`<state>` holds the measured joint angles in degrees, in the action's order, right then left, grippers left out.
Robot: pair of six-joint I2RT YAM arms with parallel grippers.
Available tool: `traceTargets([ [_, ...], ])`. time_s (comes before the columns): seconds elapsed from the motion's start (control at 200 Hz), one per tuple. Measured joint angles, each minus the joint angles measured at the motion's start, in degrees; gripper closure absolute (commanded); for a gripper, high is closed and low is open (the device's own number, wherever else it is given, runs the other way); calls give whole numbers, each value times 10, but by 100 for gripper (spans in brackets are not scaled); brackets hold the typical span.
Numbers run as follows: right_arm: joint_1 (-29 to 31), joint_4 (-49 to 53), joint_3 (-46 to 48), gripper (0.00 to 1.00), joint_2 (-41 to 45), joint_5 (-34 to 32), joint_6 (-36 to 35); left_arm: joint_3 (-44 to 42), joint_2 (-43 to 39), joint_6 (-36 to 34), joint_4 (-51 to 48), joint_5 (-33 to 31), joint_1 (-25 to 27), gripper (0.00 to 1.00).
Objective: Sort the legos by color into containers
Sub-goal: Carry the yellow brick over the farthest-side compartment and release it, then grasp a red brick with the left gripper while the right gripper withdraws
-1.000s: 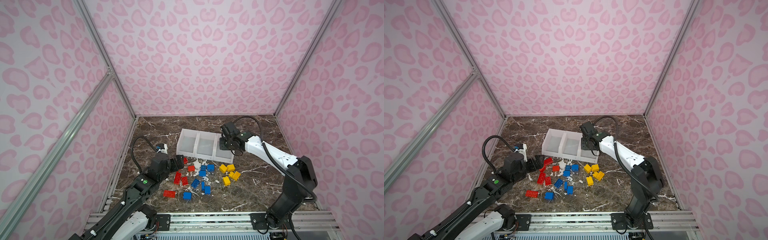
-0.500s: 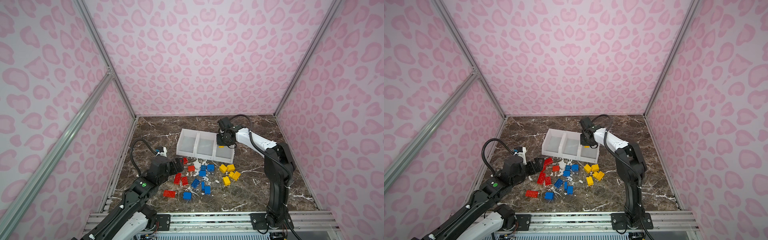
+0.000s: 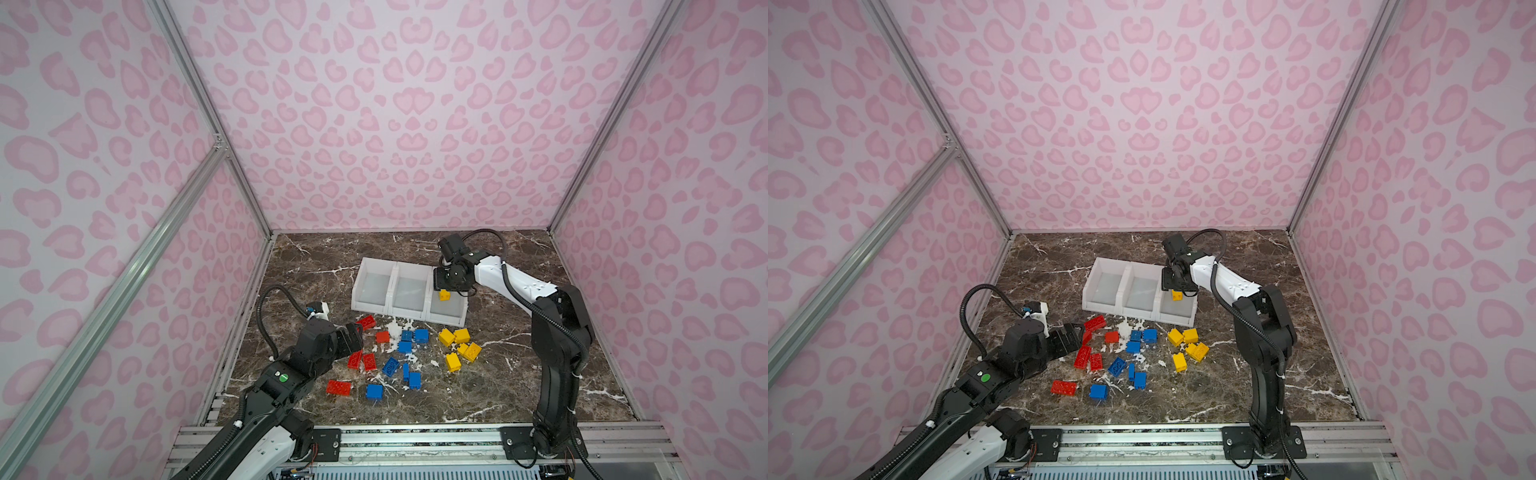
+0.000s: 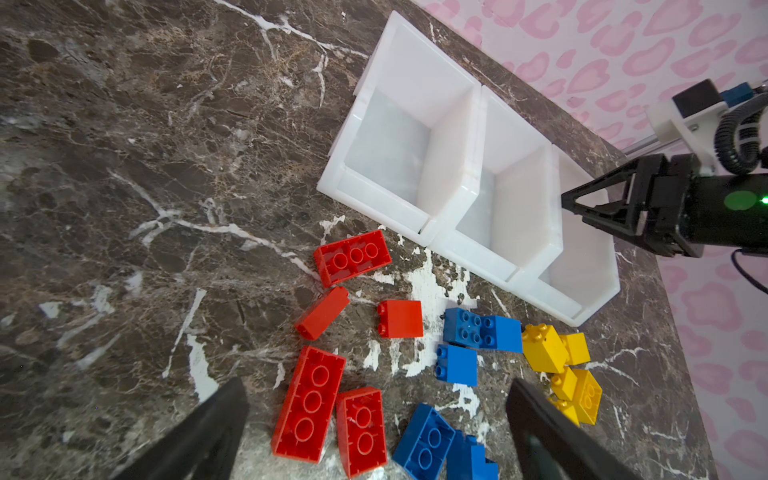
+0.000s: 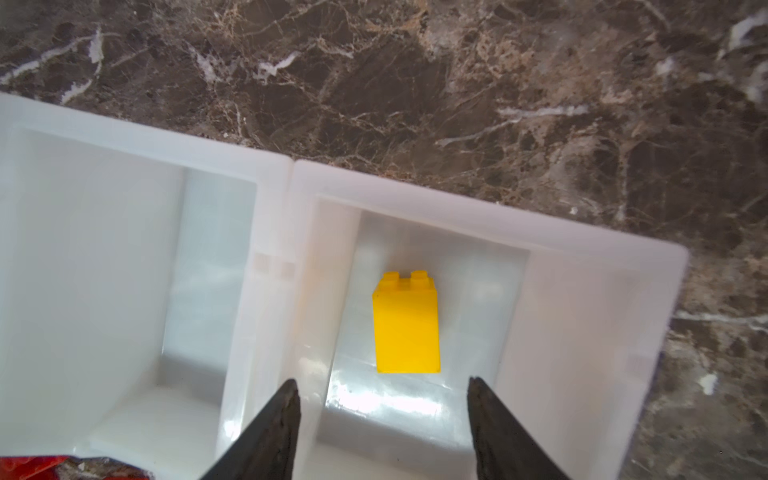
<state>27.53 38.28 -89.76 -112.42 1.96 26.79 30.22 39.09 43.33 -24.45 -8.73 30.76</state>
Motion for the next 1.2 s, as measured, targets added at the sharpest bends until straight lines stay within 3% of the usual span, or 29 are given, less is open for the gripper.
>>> traceTargets([
  [0.415,10,-26,113,32,141,-2,7,0,36,-9,-59,-21,0,13],
  [0.855,35,-42,251,31,283,-30,46,19,183,-29,-67,-20,28,23],
  [1.2,35,-43,304,31,325,-41,82,44,286,-56,-56,-24,42,30],
])
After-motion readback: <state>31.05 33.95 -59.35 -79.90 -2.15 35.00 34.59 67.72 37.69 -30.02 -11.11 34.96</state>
